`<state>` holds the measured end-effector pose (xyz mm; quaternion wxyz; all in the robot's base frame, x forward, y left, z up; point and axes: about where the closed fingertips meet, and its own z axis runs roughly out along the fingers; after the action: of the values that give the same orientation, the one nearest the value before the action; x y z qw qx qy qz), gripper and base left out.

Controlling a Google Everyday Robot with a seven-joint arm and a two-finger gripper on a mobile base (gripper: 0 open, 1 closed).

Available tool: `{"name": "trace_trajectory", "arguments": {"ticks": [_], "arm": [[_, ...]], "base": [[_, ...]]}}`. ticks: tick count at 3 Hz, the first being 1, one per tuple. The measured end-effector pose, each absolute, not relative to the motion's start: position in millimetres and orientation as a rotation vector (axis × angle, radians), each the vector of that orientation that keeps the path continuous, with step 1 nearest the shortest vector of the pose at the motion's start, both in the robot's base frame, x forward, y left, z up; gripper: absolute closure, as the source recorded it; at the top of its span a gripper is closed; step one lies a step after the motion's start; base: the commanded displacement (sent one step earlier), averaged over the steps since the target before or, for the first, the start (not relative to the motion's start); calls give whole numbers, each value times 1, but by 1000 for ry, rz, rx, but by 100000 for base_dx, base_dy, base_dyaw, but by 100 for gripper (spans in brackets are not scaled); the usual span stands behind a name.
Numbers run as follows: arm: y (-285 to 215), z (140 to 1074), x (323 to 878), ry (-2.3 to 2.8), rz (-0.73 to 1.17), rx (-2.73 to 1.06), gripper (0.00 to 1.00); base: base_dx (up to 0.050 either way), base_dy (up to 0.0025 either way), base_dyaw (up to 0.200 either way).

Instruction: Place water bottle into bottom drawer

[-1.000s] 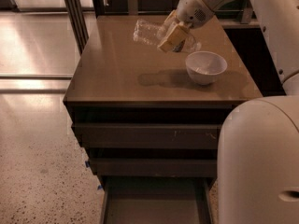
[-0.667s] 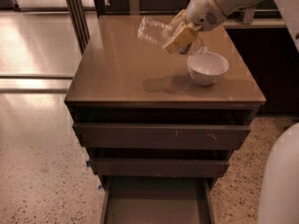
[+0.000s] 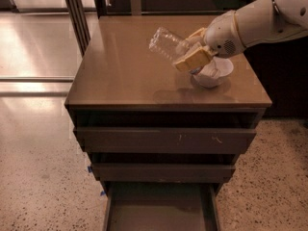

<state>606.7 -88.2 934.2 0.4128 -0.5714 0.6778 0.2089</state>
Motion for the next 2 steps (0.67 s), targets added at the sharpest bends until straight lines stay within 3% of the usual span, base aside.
{"name": "trace_trajectory", "arguments": {"ticks": [2], "arm": [[-82,862,568,1825,604,-1349,100]], "base": [[0,0,0]]}}
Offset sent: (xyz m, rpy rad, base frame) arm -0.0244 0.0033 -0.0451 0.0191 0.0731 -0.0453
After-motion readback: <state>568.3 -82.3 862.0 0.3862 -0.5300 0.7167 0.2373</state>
